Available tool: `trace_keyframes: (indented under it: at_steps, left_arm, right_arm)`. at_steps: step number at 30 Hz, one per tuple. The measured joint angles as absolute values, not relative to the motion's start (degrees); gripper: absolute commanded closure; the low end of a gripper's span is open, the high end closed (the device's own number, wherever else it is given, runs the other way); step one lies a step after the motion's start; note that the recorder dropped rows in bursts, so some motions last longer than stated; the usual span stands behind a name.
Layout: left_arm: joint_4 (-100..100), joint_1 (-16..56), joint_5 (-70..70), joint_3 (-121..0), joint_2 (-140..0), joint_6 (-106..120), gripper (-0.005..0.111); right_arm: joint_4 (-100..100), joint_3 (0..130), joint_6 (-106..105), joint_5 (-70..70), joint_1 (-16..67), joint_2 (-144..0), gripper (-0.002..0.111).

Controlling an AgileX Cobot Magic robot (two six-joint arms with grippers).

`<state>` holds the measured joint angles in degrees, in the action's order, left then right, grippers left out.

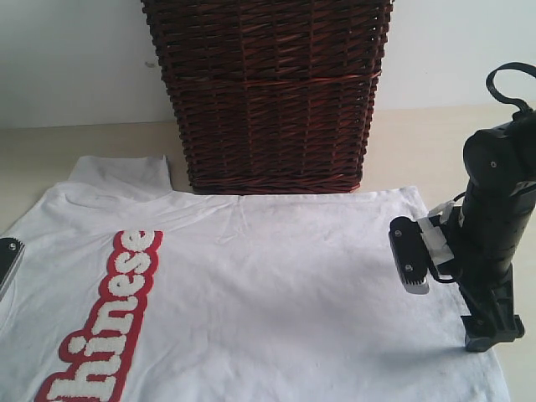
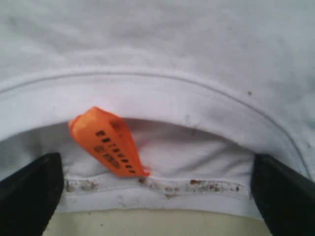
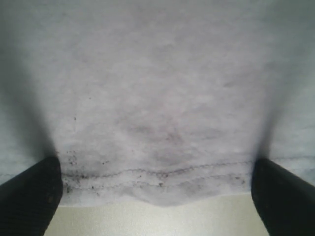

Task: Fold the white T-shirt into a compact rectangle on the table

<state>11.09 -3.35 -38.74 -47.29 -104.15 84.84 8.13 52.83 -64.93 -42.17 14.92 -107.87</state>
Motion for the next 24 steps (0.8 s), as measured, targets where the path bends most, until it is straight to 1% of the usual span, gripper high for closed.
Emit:
trace_keyframes:
  at_steps: [3,4,6,9,11,14,16,24]
  left_arm:
    - [11.09,-3.35,-38.74,-47.29,-104.15,84.84,0.002]
    - [11.09,-3.35,-38.74,-47.29,-104.15,84.84,0.002]
    - [11.09,-3.35,-38.74,-47.29,-104.15,84.84,0.002]
    - [11.09,-3.35,-38.74,-47.29,-104.15,84.84,0.002]
    - [11.09,-3.35,-38.74,-47.29,-104.15,84.84,0.002]
    - [11.09,-3.35,-38.74,-47.29,-104.15,84.84,0.002]
    - [11.09,-3.35,-38.74,-47.29,-104.15,84.84,0.002]
    - [11.09,-3.35,-38.74,-47.29,-104.15,84.84,0.002]
  right_arm:
    - [8.13,52.83,-64.93,-42.06,14.92,-107.87,0.006]
    - [8.13,52.83,-64.93,-42.06,14.92,-107.87,0.009]
    - [8.38,52.83,-64.93,-42.06,14.92,-107.87,0.019]
    - [8.38,52.83,-64.93,-42.54,14.92,-107.87,0.043]
    - [8.38,52.72,-64.93,-42.67,14.92,-107.87,0.064]
    - [8.38,52.72,-64.93,-42.3,14.92,-107.87,0.092]
    - [8.38,52.72,-64.79,-41.86,14.92,-107.87,0.108]
    - [8.5,52.72,-64.01,-41.05,14.92,-107.87,0.108]
